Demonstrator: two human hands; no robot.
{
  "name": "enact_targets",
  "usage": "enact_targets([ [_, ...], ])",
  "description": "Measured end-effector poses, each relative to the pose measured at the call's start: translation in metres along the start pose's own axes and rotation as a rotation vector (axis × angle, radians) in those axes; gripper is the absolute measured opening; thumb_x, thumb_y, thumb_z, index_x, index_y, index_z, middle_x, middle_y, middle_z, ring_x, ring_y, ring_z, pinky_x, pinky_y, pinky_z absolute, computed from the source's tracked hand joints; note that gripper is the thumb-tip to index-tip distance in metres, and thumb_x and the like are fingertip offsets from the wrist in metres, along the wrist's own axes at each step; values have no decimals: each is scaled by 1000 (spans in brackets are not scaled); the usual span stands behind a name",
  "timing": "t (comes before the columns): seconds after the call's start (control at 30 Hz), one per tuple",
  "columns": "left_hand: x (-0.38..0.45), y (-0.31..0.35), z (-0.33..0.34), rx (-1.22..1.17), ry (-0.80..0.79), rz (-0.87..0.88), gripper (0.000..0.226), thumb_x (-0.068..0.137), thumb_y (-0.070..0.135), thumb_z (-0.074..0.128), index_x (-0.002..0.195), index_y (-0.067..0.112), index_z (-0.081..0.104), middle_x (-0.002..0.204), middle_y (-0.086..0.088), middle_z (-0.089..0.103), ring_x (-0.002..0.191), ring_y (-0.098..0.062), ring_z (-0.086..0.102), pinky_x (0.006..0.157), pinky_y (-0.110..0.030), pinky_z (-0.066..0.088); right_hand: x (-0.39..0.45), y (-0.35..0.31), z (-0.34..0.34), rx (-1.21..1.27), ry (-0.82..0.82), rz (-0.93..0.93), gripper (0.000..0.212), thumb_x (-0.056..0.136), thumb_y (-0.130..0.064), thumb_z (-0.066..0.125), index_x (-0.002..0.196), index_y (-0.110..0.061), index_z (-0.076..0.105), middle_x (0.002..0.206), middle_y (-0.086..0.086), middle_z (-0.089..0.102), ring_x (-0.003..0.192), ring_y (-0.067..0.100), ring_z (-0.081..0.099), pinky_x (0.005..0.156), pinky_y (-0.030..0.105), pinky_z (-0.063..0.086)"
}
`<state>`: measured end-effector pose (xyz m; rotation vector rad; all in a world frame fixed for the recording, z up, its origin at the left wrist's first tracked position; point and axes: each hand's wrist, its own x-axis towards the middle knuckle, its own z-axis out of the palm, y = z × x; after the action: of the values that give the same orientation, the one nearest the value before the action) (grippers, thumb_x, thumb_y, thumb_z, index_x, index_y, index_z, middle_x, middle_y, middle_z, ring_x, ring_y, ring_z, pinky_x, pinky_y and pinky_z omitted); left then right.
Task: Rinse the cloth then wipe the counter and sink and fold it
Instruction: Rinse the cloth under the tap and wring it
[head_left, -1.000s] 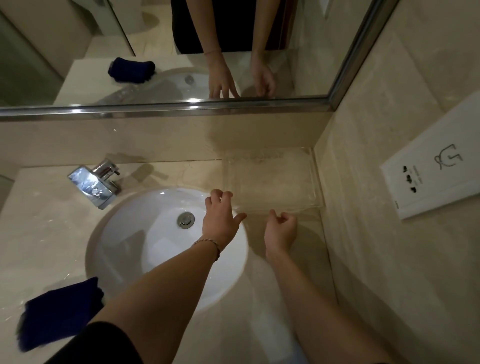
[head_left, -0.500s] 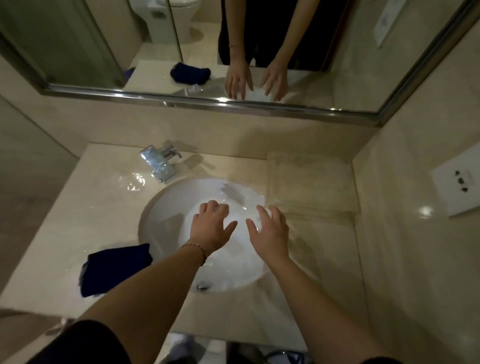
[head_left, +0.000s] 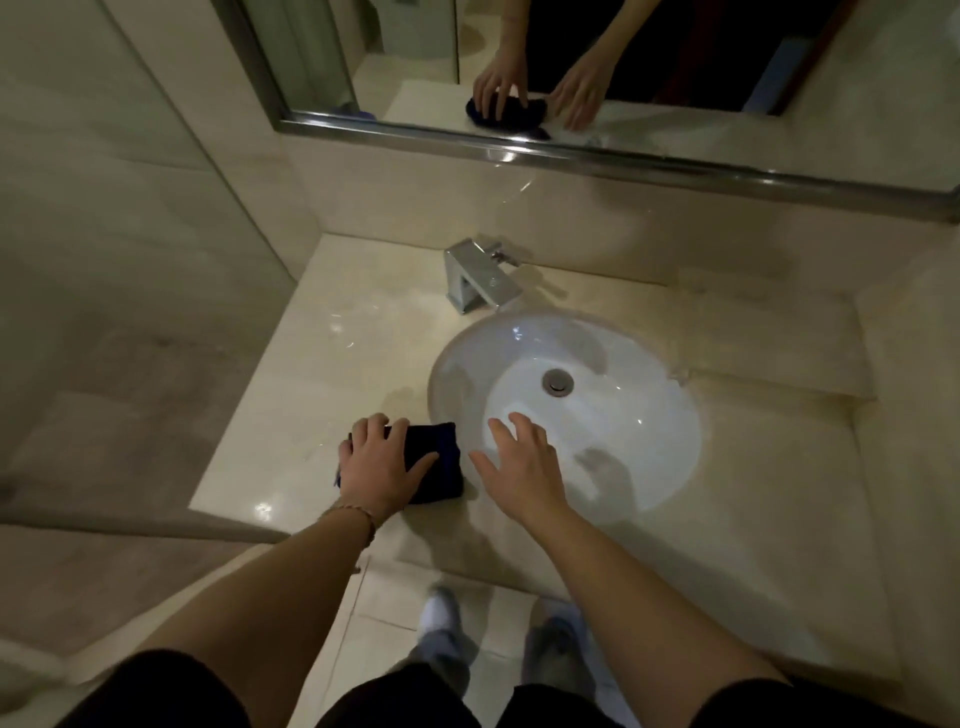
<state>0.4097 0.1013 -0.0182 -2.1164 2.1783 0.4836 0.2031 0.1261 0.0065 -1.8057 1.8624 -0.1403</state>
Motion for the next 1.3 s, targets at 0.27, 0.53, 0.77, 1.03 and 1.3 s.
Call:
enact_targets([
  [0.27,-10,-45,7,-167,-33,8,72,95,62,52,154,24,33,154,-7,33,141,-30,30,110,-47,42,5,-45,46,-19,-69,40,58,103,-53,37,150,-19,37,145,7,41,123,28,45,97,40,46],
  [0.53,4,-54,14,-279,-99,-13,62,99,55,52,150,22,37,141,-8,40,126,-31,36,105,-42,45,20,-65,65,71,-23,87,60,104,-44,44,155,-18,25,143,10,40,122,29,45,99,40,46],
  [0.77,13,-45,18,-365,-85,14,36,102,47,51,123,17,51,123,-5,48,115,-25,38,96,-38,47,20,-67,68,157,25,224,64,101,-37,55,152,-12,27,143,9,42,126,28,45,103,40,45],
  [1.03,25,0,21,-419,-80,114,28,103,44,50,103,16,55,104,-1,54,102,-22,45,87,-37,46,2,-35,49,324,150,308,41,97,-24,62,132,-11,46,129,7,53,120,26,49,96,38,48],
  [1.3,37,54,23,-518,-90,80,34,103,44,51,90,13,53,87,-4,58,80,-24,55,69,-38,46,4,16,24,590,174,354,36,99,-15,59,131,-9,43,127,10,55,113,25,55,94,35,50],
])
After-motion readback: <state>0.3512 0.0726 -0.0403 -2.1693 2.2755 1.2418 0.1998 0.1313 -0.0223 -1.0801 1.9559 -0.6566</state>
